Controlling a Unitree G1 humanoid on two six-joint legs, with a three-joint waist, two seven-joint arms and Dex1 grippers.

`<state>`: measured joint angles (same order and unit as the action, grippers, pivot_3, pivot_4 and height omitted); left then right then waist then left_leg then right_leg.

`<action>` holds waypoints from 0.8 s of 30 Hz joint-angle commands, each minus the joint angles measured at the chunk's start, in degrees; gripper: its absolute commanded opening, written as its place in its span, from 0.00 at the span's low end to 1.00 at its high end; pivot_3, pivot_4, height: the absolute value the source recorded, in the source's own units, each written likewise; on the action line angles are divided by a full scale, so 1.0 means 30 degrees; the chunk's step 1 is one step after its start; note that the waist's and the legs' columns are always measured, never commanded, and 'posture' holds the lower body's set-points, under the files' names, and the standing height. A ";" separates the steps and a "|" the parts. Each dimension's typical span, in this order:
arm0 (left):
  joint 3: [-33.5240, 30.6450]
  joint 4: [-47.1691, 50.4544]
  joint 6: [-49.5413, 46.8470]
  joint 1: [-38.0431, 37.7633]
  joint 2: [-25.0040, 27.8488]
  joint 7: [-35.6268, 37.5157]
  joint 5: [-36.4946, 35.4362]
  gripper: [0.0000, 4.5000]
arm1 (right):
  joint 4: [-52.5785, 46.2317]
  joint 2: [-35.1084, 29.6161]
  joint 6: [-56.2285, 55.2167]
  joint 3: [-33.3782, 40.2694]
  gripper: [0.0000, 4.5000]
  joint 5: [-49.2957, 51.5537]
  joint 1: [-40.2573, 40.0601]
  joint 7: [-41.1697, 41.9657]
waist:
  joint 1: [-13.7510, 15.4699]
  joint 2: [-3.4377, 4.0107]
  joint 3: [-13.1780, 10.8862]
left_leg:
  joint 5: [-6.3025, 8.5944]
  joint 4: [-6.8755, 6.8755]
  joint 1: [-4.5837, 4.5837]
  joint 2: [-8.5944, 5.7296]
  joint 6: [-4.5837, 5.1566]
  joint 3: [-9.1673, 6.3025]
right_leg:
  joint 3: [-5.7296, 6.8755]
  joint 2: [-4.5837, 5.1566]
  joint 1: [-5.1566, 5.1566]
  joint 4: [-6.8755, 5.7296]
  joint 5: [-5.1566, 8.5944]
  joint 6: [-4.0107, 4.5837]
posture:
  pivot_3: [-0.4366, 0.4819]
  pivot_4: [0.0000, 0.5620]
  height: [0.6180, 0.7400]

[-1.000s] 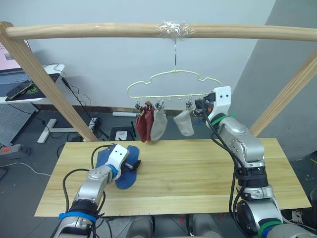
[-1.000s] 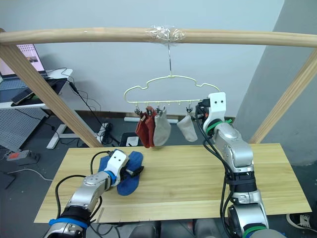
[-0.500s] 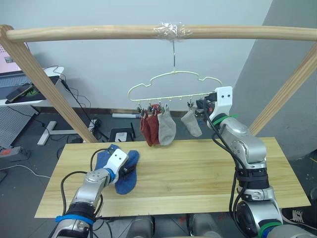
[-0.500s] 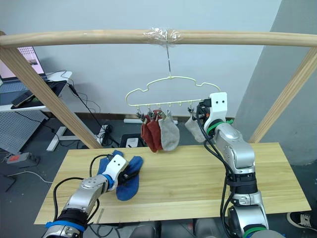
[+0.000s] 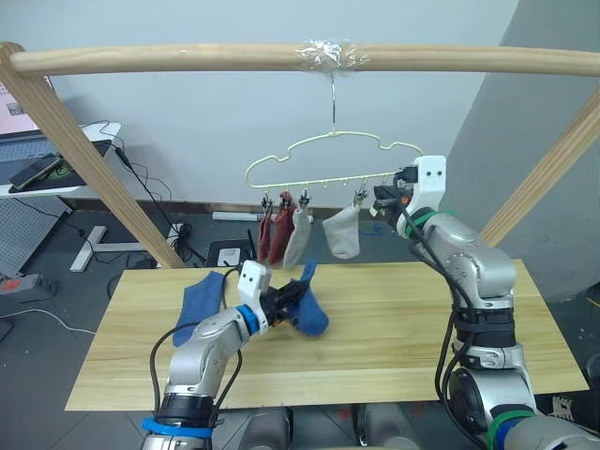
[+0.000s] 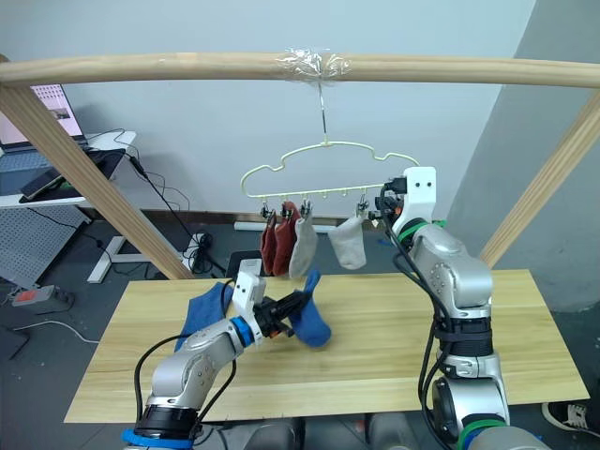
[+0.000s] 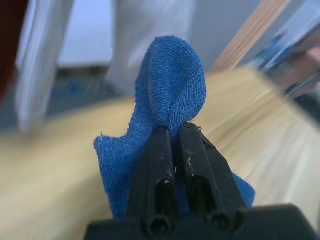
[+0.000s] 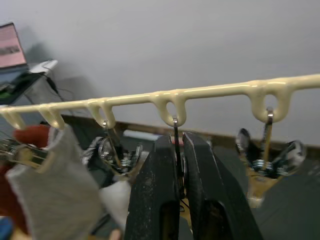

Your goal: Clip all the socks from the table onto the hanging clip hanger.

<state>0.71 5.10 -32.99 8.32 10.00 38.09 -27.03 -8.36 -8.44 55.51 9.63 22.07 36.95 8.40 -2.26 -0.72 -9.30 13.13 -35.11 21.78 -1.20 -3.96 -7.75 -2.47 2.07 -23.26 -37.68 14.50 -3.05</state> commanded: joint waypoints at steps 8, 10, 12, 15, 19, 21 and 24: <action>0.1802 0.1068 0.0088 0.1740 -0.2365 -0.0642 -0.0699 0.01 | -0.1929 0.0915 0.8503 0.4219 0.00 0.3158 0.2921 -0.1720 | -0.0149 0.0017 -0.0014 | 0.0002 0.0007 0.0004 0.0013 0.0003 0.0005 | 0.0006 -0.0022 -0.0003 0.0013 0.0003 0.0003 | 0.42 0.29 1.00; 0.1958 0.0518 0.0332 0.2094 -0.2531 -0.0723 -0.0500 0.01 | -0.2051 0.1289 0.9493 0.4952 0.00 0.3292 0.3496 -0.2027 | -0.0249 0.0046 -0.0032 | 0.0002 0.0011 0.0004 0.0013 0.0003 0.0004 | 0.0007 -0.0024 -0.0003 0.0013 0.0006 0.0005 | 0.41 0.29 1.00; 0.2151 -0.0153 0.0864 0.2443 -0.2650 -0.0850 -0.0100 0.01 | -0.2188 0.1718 1.0345 0.5624 0.00 0.3319 0.4003 -0.2253 | -0.0318 0.0058 -0.0045 | 0.0001 0.0010 0.0007 0.0006 0.0003 0.0015 | -0.0001 -0.0021 -0.0003 0.0014 0.0006 0.0003 | 0.41 0.29 1.00; 0.2168 -0.0795 0.1526 0.2808 -0.2899 -0.0951 0.0174 0.01 | -0.2390 0.1882 1.0982 0.5754 0.00 0.3110 0.4298 -0.2249 | -0.0335 0.0061 -0.0049 | 0.0001 0.0008 0.0014 0.0005 0.0004 0.0013 | 0.0000 -0.0021 -0.0008 0.0019 0.0005 0.0001 | 0.40 0.29 1.00; 0.2377 -0.1262 0.1966 0.3067 -0.2765 -0.0812 0.0621 0.01 | -0.2373 0.2085 1.1260 0.5980 0.00 0.2842 0.4507 -0.2315 | -0.0352 0.0065 -0.0052 | 0.0003 0.0013 0.0029 0.0006 0.0005 0.0011 | 0.0002 -0.0021 -0.0017 0.0025 0.0009 -0.0004 | 0.40 0.29 1.00; 0.2266 -0.1524 0.2094 0.3228 -0.2823 -0.0849 0.0630 0.01 | -0.2393 0.2176 1.1372 0.6001 0.00 0.2801 0.4564 -0.2338 | -0.0353 0.0067 -0.0053 | 0.0003 0.0013 0.0031 0.0006 0.0005 0.0015 | -0.0001 -0.0021 -0.0017 0.0032 0.0010 -0.0006 | 0.40 0.29 1.00; 0.2103 -0.1907 0.2285 0.3579 -0.2992 -0.0938 0.0595 0.01 | -0.2450 0.2248 1.1475 0.5958 0.00 0.2774 0.4547 -0.2328 | -0.0375 0.0071 -0.0057 | 0.0003 0.0013 0.0030 0.0006 0.0006 0.0012 | 0.0002 -0.0020 -0.0017 0.0034 0.0011 -0.0008 | 0.41 0.29 1.00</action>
<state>7.35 -1.08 -27.81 17.40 1.86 35.46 -25.10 -13.40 -1.81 89.80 27.51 30.25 48.94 1.17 -3.39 -0.50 -9.47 13.14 -35.07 21.87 -1.18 -3.94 -7.71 -2.47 2.01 -23.31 -37.57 14.54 -3.08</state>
